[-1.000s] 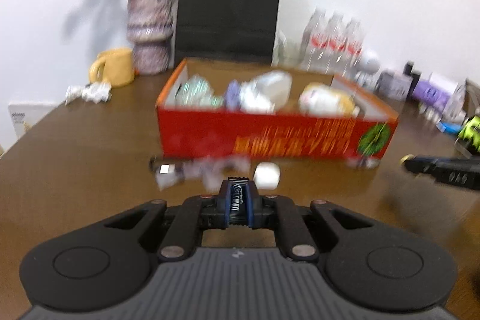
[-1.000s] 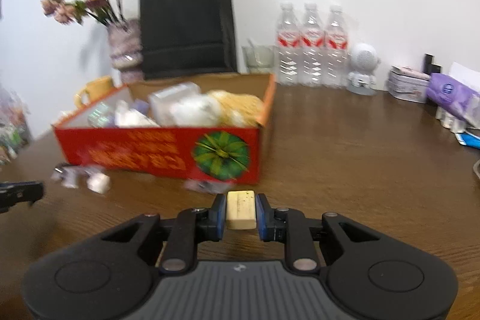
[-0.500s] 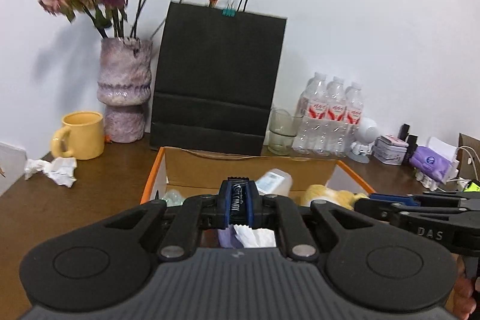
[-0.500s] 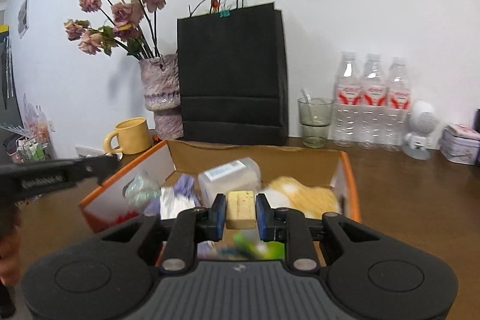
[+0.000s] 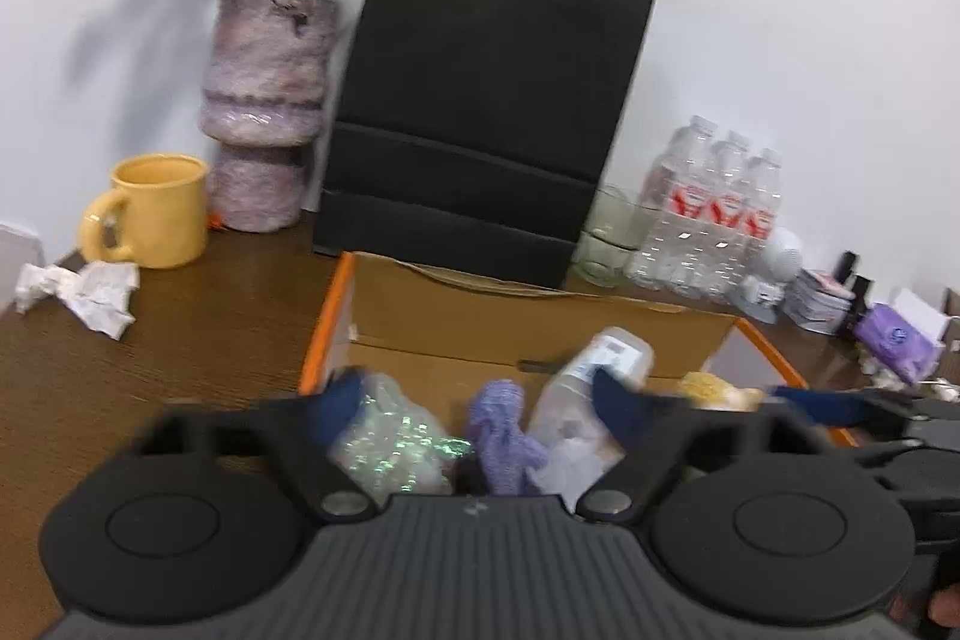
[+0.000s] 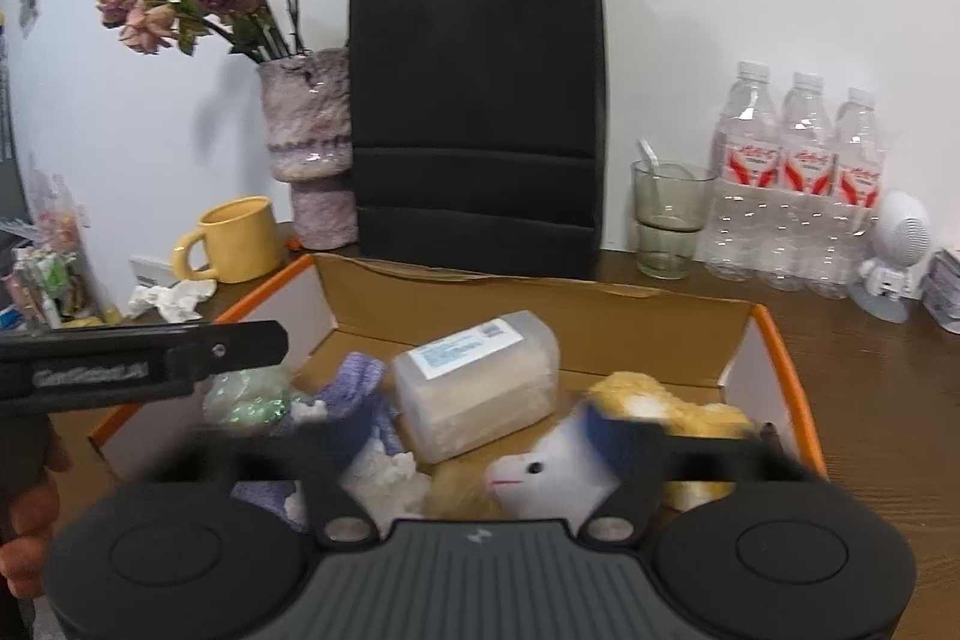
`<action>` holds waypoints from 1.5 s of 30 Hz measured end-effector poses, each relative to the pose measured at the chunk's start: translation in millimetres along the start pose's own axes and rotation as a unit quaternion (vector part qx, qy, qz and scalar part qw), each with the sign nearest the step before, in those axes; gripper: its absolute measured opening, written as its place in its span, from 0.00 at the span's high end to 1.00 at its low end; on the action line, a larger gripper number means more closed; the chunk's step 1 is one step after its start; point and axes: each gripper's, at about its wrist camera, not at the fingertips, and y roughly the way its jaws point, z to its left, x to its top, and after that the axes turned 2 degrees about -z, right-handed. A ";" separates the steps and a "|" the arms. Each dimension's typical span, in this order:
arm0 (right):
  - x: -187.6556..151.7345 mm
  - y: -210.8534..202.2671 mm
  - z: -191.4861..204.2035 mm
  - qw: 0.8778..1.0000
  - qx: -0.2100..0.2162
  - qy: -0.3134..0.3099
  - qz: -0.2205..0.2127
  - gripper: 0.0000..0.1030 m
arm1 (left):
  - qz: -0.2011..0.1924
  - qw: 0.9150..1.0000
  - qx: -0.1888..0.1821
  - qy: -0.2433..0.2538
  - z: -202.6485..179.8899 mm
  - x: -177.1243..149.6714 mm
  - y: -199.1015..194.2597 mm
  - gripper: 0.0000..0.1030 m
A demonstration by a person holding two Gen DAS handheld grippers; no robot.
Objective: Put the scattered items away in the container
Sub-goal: 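Carry the black bar and beige block into the box and open both grippers, then move both tools out of the box toward the clear plastic wrappers on the table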
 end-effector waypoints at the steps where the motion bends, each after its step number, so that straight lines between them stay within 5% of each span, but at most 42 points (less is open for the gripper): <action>1: 1.4 -2.3 0.4 1.000 -0.006 -0.005 -0.002 0.02 | -0.003 1.000 0.006 0.005 -1.7 0.8 -1.2 0.03; 17: 3.9 0.1 -4.5 0.999 -0.035 -0.009 0.028 0.00 | -0.004 0.999 0.031 0.026 -8.7 1.9 -3.1 0.00; 31: 8.7 -39.5 -18.1 0.999 -0.034 0.002 -0.005 0.00 | -0.025 0.999 0.024 0.015 0.8 8.5 -31.6 0.00; 45: -53.7 -105.1 -33.6 0.998 -0.063 0.020 0.005 0.00 | 0.012 0.998 0.049 0.034 40.2 -38.2 -84.4 0.00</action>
